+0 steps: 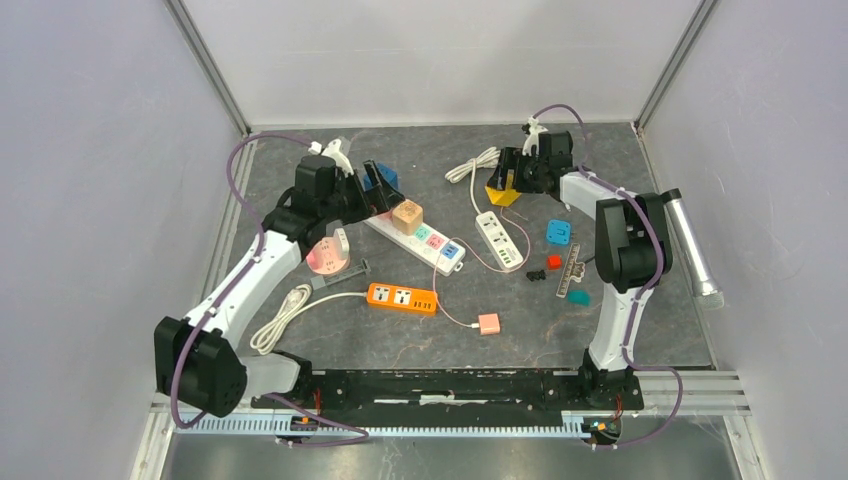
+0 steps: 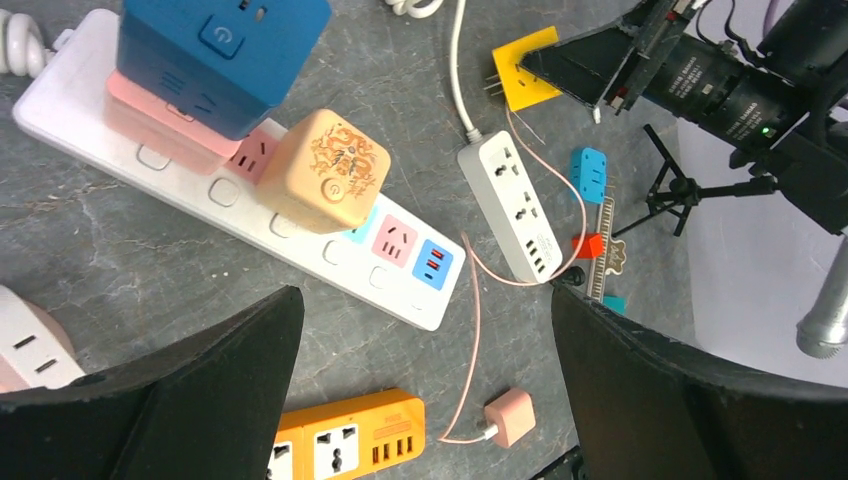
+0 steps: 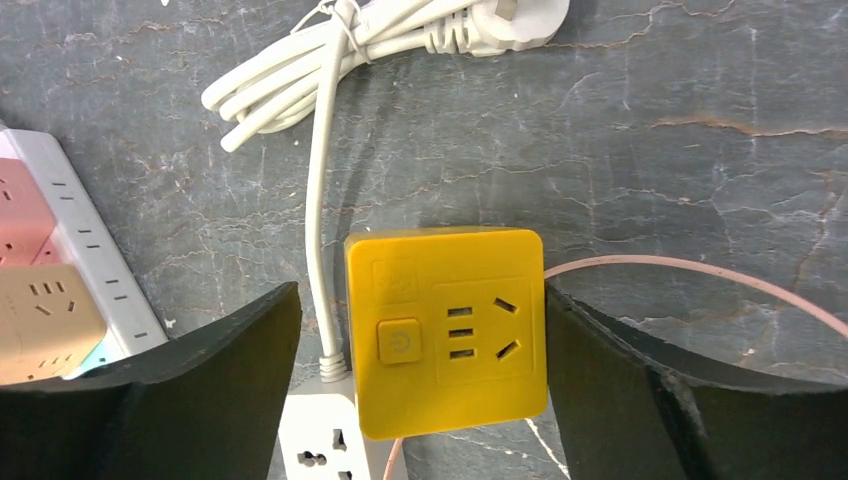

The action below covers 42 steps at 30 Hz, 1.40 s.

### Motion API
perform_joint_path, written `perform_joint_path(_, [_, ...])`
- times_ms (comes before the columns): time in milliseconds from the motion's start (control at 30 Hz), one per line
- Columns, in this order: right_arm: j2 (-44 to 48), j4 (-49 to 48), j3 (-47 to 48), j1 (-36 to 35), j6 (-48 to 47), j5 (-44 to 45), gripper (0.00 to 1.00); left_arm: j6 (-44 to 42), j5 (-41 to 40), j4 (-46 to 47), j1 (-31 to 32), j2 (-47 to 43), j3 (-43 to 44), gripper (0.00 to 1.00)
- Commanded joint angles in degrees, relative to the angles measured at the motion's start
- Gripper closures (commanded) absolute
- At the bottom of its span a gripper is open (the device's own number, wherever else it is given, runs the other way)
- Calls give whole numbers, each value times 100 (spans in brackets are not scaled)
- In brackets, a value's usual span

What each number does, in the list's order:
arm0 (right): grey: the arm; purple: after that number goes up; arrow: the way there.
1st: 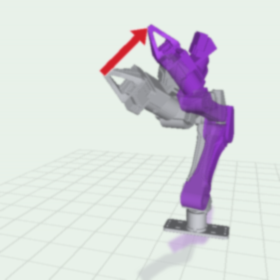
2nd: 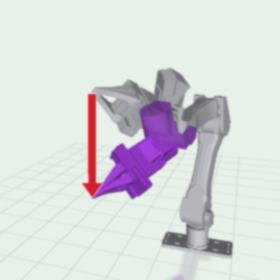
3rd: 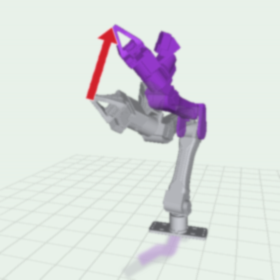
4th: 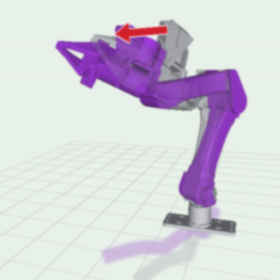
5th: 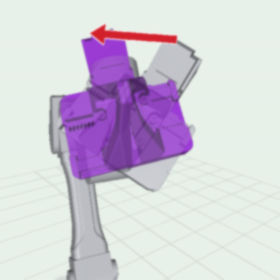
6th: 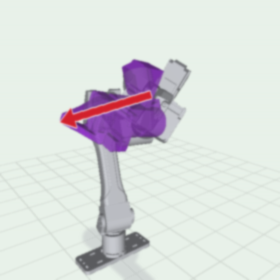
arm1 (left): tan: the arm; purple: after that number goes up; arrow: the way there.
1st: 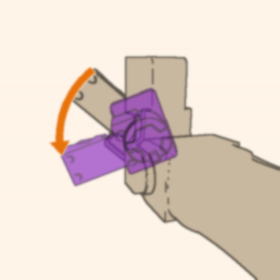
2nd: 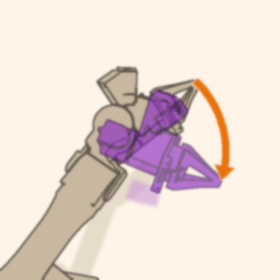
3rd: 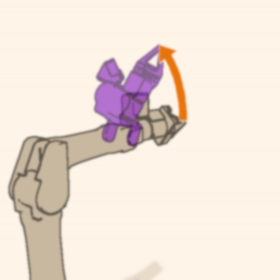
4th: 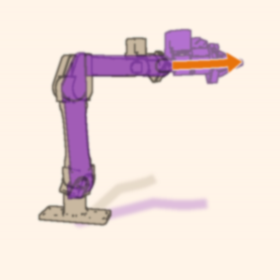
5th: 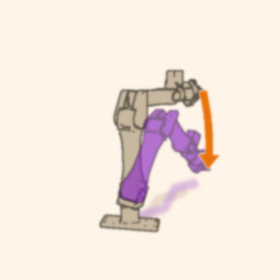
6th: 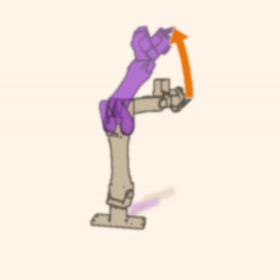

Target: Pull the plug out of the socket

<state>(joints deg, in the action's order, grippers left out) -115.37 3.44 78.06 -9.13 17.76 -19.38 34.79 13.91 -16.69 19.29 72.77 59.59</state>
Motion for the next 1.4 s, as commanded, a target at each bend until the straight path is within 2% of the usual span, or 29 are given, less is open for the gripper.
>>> perform_joint_path(0, [235,-133,277,7,-258,57,8,-117,-360,69,-22,-301,-77,0])
perform_joint_path(133, [479,25,330,7,-420,377,2,-27,-622,60,-22,-387,-140,0])
perform_joint_path(400, [1266,99,52,8,-677,1128,2,195,-771,275,-31,-288,-256,0])
perform_joint_path(600, [1641,-77,-85,-144,-1036,139,4,566,-766,588,-39,-64,-328,0])
perform_joint_path(767, [1857,-250,-287,-844,-1442,-393,4,723,-844,503,-58,317,-80,0])
perform_joint_path(1000, [1626,-453,-438,-1913,-1608,-276,2,1017,-1252,136,-126,589,222,0])
perform_joint_path(1233, [1149,-775,-422,-2421,-1565,-356,2,1121,-1347,-323,-322,733,378,0])
perform_joint_path(1367, [608,-188,121,-2661,-1723,-248,3,1214,-1271,-420,-430,796,421,0])
